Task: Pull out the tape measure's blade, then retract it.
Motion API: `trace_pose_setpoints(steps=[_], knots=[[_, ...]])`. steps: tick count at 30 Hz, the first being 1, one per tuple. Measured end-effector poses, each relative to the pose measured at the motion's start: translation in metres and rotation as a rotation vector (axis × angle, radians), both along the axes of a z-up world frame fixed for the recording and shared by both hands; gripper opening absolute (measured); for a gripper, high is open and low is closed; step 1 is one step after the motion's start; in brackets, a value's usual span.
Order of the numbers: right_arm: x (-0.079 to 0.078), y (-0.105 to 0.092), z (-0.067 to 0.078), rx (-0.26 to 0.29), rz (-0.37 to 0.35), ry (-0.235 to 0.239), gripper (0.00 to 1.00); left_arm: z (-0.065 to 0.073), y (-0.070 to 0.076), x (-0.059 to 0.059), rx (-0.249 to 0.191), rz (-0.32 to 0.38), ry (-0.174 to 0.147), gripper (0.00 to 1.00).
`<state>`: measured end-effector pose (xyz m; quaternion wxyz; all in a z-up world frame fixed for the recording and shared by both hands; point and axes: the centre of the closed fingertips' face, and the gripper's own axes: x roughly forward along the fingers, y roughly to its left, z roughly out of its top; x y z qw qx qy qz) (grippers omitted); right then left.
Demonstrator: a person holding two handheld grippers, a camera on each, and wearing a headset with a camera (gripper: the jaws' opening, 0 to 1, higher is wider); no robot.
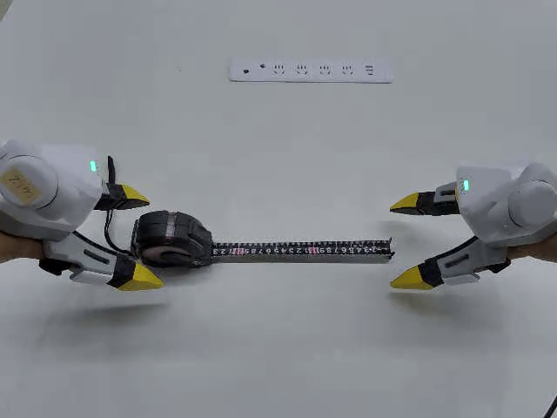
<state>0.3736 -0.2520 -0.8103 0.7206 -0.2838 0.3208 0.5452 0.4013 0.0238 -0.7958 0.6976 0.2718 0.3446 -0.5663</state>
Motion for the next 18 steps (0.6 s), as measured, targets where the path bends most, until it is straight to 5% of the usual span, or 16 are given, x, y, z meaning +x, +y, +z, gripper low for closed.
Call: trace_pose_setpoints(steps=[8, 18], knots=[[0.0026, -0.0007, 0.005, 0.017, -0.058, -0.01, 1.0, -0.0009, 0.0003, -0.0031, 0.023, -0.028, -0.008, 0.93], [0.0036, -0.0011, 0.0093, 0.026, -0.071, -0.022, 1.0, 0.0026, -0.0023, -0.0015, 0.023, -0.038, -0.015, 1.0]])
